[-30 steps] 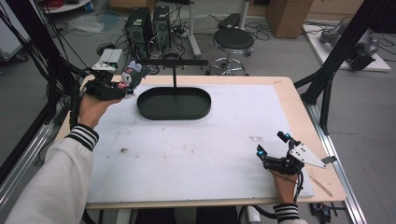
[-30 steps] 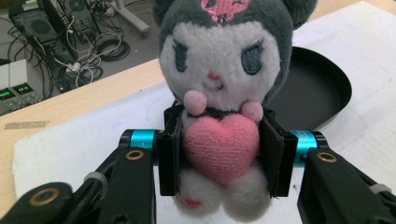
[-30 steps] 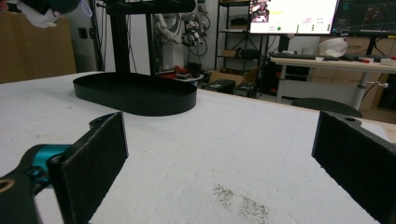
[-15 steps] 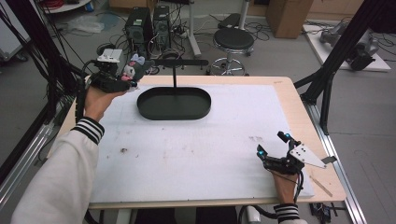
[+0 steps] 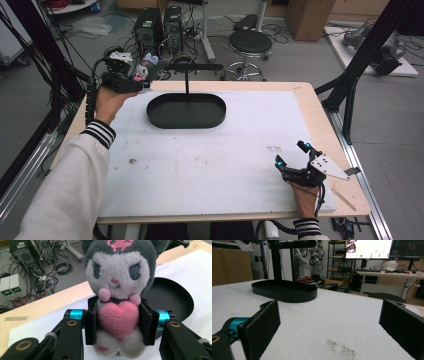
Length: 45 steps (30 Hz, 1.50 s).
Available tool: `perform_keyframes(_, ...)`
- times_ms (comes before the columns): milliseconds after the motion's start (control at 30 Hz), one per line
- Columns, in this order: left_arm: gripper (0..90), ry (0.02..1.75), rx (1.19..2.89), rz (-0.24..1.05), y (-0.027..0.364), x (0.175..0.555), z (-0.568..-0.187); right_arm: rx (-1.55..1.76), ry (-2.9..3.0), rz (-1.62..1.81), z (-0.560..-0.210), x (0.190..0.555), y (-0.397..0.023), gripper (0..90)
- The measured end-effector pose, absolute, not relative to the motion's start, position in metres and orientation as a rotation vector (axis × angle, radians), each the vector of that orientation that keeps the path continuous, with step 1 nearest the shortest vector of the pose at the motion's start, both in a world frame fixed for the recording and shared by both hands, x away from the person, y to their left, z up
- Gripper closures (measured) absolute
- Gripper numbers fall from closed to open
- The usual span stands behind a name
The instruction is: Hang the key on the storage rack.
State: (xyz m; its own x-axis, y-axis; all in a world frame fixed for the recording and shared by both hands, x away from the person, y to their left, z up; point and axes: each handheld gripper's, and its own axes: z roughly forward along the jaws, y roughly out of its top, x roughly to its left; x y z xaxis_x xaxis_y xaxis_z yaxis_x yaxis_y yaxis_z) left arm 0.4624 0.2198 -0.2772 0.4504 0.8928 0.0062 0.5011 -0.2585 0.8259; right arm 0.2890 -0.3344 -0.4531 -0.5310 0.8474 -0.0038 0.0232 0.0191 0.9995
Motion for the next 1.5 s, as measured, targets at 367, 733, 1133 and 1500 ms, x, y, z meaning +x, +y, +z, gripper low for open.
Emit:
perform_keyframes(367,57.1,1.193,1.909,0.632,0.221,0.473,-0.278,0.902,1.639,1.584,-0.453,0.289,-0.334,2.6)
perform_keyframes(733,57.0,1.243,1.916,0.629,0.231,0.477,-0.286,0.902,1.640,1.581,-0.453,0.289,-0.334,2.5)
perform_keyframes(1133,56.9,1.290,1.902,0.593,0.241,0.476,-0.306,0.894,1.635,1.579,-0.453,0.289,-0.335,2.6)
perform_keyframes(1500,56.8,1.339,1.892,0.554,0.250,0.476,-0.326,0.893,1.635,1.579,-0.453,0.289,-0.335,2.6)
